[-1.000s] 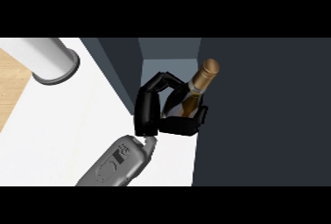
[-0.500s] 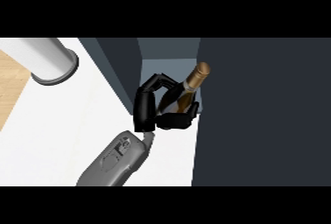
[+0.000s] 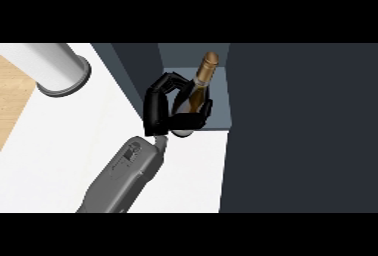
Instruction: Pick up the wine, place it into the cabinet and close the cabinet
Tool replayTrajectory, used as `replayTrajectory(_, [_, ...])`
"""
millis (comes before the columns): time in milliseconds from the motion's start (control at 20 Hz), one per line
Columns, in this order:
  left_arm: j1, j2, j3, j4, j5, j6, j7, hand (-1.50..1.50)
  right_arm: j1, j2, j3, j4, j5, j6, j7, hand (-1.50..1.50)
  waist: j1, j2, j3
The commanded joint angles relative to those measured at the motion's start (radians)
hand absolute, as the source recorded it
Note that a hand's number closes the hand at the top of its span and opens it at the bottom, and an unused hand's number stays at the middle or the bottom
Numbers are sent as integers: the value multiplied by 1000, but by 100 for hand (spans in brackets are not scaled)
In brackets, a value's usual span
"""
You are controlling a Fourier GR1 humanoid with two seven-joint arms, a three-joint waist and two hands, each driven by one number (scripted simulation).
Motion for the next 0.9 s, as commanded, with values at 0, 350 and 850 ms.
replayTrajectory(0, [-81, -6, 61, 77, -1, -42, 24, 150, -15, -15, -42, -141, -85, -44, 100, -150, -2, 0, 0])
replayTrajectory(350, [-152, -6, 86, 233, 98, -82, -40, 150, 93, -3, -32, -117, -104, 30, -3, -150, -12, 2, 0])
replayTrajectory(850, [-295, -6, 158, 471, 89, -116, -109, 150, 49, -32, -101, -78, -165, 38, -5, -150, -16, 5, 1])
